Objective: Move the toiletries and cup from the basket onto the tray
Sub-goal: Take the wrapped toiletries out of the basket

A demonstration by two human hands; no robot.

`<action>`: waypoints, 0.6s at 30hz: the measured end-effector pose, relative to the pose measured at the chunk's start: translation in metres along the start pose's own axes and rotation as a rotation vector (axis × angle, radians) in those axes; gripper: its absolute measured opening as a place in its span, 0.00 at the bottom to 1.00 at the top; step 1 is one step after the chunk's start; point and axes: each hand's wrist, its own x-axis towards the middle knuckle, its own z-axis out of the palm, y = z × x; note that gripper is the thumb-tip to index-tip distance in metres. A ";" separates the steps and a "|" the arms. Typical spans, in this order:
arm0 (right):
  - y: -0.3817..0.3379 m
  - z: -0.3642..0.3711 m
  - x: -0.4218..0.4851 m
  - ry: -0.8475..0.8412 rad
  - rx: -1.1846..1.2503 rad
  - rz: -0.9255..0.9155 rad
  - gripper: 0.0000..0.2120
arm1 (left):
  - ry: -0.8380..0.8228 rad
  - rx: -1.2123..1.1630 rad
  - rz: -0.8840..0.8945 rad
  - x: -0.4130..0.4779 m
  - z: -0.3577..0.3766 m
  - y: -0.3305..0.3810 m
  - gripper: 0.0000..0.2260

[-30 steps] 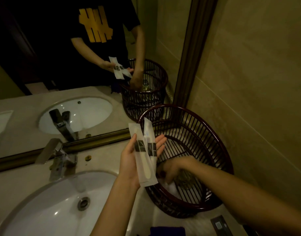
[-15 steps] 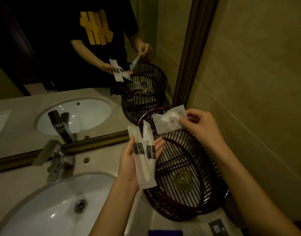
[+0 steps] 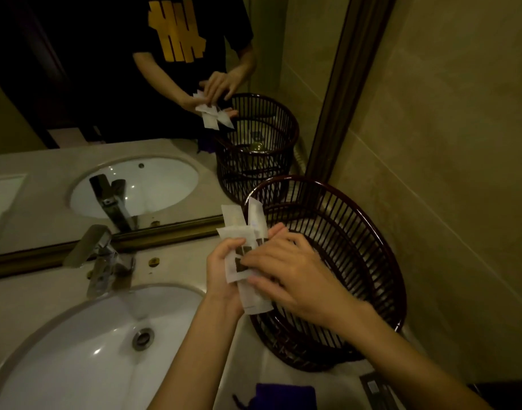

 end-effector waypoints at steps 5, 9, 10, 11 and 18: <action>0.051 -0.005 0.001 0.317 0.277 0.411 0.08 | 0.040 -0.087 0.115 0.000 0.009 -0.004 0.27; 0.094 0.023 0.006 -0.422 0.074 0.602 0.07 | 0.026 -0.123 0.098 0.001 0.010 -0.007 0.35; 0.095 0.036 0.007 -0.608 0.039 0.558 0.08 | 0.012 -0.123 0.103 0.001 0.010 -0.007 0.35; 0.092 0.049 0.008 -0.753 0.001 0.514 0.09 | -0.001 -0.128 0.104 0.001 0.010 -0.007 0.35; 0.082 0.114 0.005 -1.210 -0.298 0.211 0.26 | -0.028 -0.139 0.133 0.004 0.007 -0.006 0.34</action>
